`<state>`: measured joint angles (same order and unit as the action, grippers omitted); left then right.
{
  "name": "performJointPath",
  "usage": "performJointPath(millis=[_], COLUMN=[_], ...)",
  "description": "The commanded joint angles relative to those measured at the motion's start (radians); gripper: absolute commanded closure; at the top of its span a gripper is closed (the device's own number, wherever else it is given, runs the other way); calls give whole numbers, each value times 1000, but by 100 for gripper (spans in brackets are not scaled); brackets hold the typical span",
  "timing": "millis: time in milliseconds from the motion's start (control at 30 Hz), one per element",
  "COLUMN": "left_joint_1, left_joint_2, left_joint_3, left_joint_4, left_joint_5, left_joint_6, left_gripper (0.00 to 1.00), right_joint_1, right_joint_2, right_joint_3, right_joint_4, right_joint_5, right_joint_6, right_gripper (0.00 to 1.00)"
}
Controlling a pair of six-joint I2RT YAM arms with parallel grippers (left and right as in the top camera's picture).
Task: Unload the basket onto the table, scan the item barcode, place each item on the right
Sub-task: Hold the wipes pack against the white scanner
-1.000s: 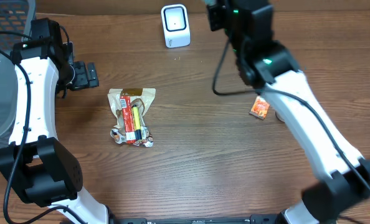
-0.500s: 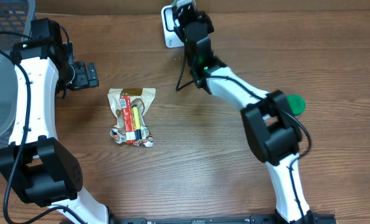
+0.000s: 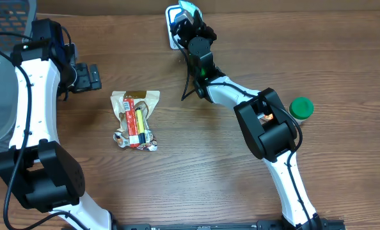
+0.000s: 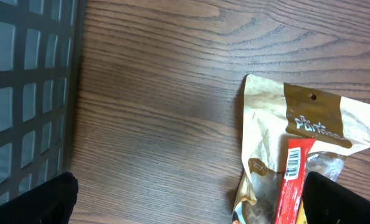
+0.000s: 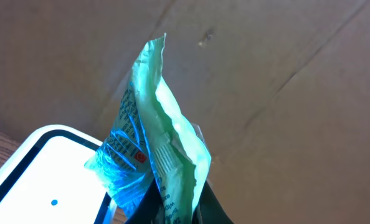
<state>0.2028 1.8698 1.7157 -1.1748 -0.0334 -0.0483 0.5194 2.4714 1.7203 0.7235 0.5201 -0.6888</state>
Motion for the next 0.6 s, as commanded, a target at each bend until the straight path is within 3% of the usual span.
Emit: performJointPath(millis=[0, 467, 567], left_joint_1=[-10, -10, -10], left_joint_2=[-19, -19, -19], left_joint_3=[21, 21, 21], left_joint_4=[2, 2, 2], left_joint_5=[8, 8, 8], left_joint_6=[15, 15, 15], left_gripper=[0, 0, 0], right_joint_1=[2, 32, 48], right_joint_2=[16, 65, 65], right_joint_3=[23, 23, 23], right_joint_4=[2, -40, -123], right_joint_5=[-16, 15, 18], right_joint_6=[-11, 6, 6], right_gripper=[96, 96, 96])
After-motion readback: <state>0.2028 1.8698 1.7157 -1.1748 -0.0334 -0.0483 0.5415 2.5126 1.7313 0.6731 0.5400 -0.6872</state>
